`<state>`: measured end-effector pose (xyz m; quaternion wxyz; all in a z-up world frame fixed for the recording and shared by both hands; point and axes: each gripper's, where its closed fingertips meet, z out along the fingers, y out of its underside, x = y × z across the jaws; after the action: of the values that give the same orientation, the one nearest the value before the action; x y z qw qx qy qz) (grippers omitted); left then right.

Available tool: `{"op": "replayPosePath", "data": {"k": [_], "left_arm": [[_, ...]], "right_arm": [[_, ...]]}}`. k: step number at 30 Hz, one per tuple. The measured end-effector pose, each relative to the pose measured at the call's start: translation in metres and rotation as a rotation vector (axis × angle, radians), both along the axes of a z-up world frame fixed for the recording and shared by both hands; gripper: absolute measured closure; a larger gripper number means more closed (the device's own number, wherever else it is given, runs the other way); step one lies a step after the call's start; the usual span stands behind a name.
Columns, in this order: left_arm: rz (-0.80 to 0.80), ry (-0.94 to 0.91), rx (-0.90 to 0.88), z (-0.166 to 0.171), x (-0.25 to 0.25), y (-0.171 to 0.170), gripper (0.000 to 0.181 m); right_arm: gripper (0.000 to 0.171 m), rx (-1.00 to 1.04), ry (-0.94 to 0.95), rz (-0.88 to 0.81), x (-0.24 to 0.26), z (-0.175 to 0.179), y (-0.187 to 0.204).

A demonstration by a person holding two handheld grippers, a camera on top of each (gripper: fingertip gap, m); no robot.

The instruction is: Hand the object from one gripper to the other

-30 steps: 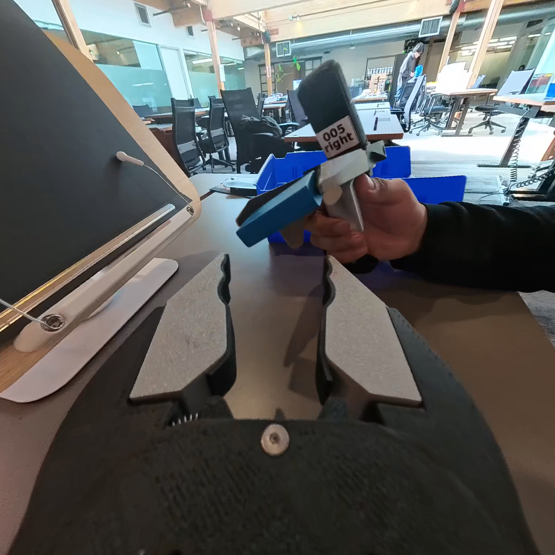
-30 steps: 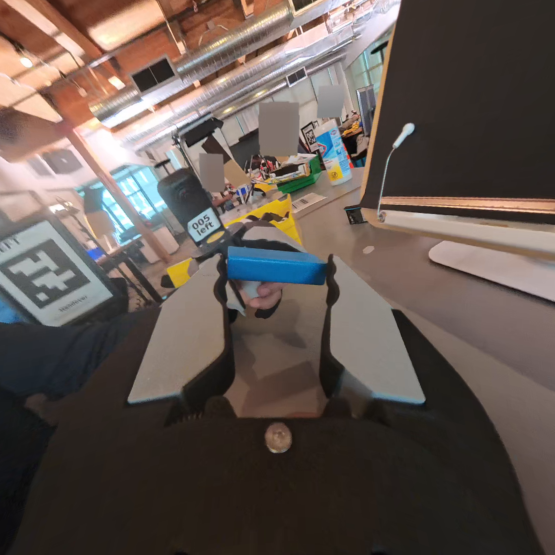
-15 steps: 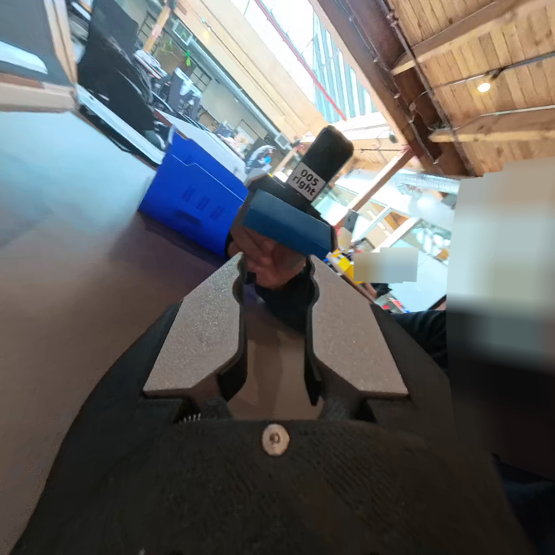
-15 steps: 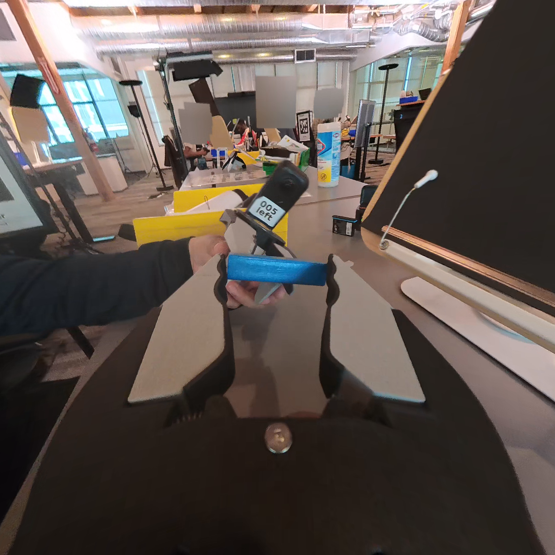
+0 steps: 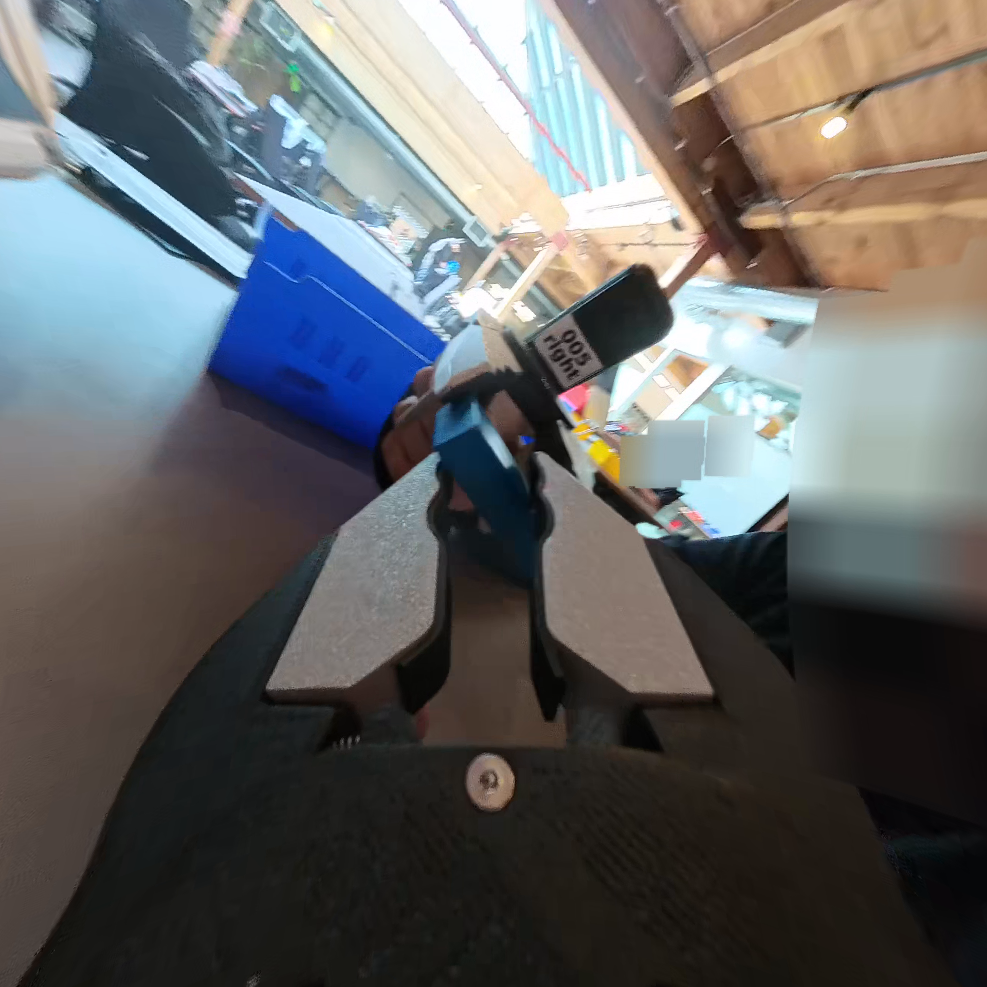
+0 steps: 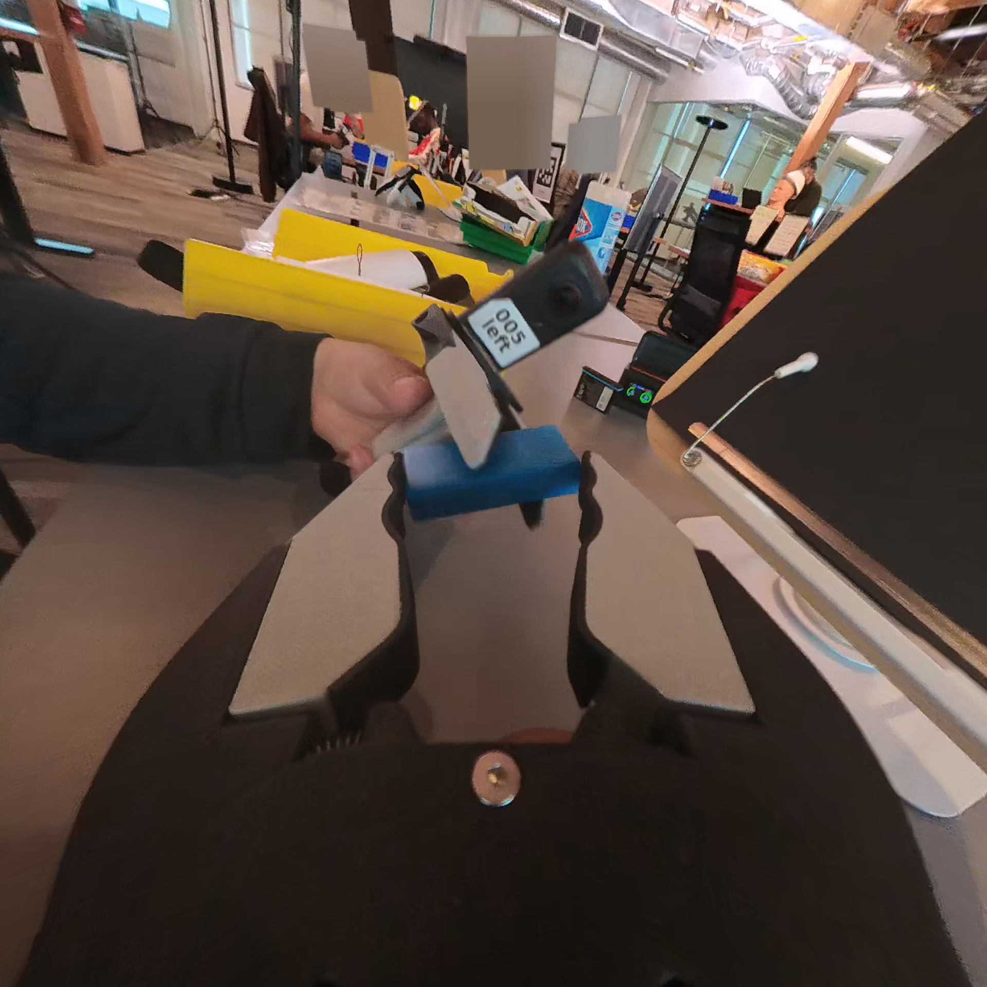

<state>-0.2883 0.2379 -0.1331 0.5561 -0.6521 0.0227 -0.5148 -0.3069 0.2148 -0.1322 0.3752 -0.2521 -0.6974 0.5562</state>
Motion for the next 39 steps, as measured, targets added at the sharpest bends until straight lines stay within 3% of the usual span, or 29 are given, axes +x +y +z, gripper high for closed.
{"op": "replayPosePath", "data": {"k": [1, 3, 9, 15, 19, 25, 28, 32, 35, 39], "left_arm": [[0.057, 0.075, -0.010, -0.007, -0.006, 0.004, 0.168], [0.207, 0.261, -0.008, -0.018, -0.024, 0.013, 0.168], [0.572, 0.799, 0.113, -0.019, -0.068, 0.021, 0.168], [0.642, 1.281, 0.306, -0.017, -0.055, 0.021, 0.168], [0.579, 1.608, 0.394, -0.036, -0.038, 0.028, 0.168], [0.592, 1.686, 0.392, -0.039, -0.034, 0.032, 0.168], [0.611, 1.734, 0.363, -0.043, -0.040, 0.033, 0.168], [0.627, 1.664, 0.309, -0.045, -0.041, 0.034, 0.165], [0.634, 1.603, 0.257, -0.046, -0.049, 0.032, 0.158], [0.667, 1.804, 0.225, -0.054, -0.073, 0.027, 0.155]], "right_arm": [[0.117, -0.030, -0.025, 0.009, 0.000, -0.001, 0.000], [0.124, -0.110, -0.098, 0.010, -0.001, -0.002, 0.006], [0.118, -0.384, -0.278, 0.019, -0.010, -0.008, 0.026], [0.114, -0.536, -0.343, 0.056, -0.012, -0.006, 0.031], [0.114, -0.517, -0.349, 0.006, -0.016, -0.012, 0.036], [0.115, -0.460, -0.430, -0.016, -0.021, -0.032, 0.027], [0.140, -0.396, -0.415, -0.046, -0.024, -0.038, 0.025], [0.141, -0.335, -0.403, -0.116, -0.027, -0.040, 0.032], [0.141, -0.465, -0.395, -0.122, -0.027, -0.029, 0.047], [0.142, -0.755, -0.419, -0.070, -0.022, -0.012, 0.069]]}}
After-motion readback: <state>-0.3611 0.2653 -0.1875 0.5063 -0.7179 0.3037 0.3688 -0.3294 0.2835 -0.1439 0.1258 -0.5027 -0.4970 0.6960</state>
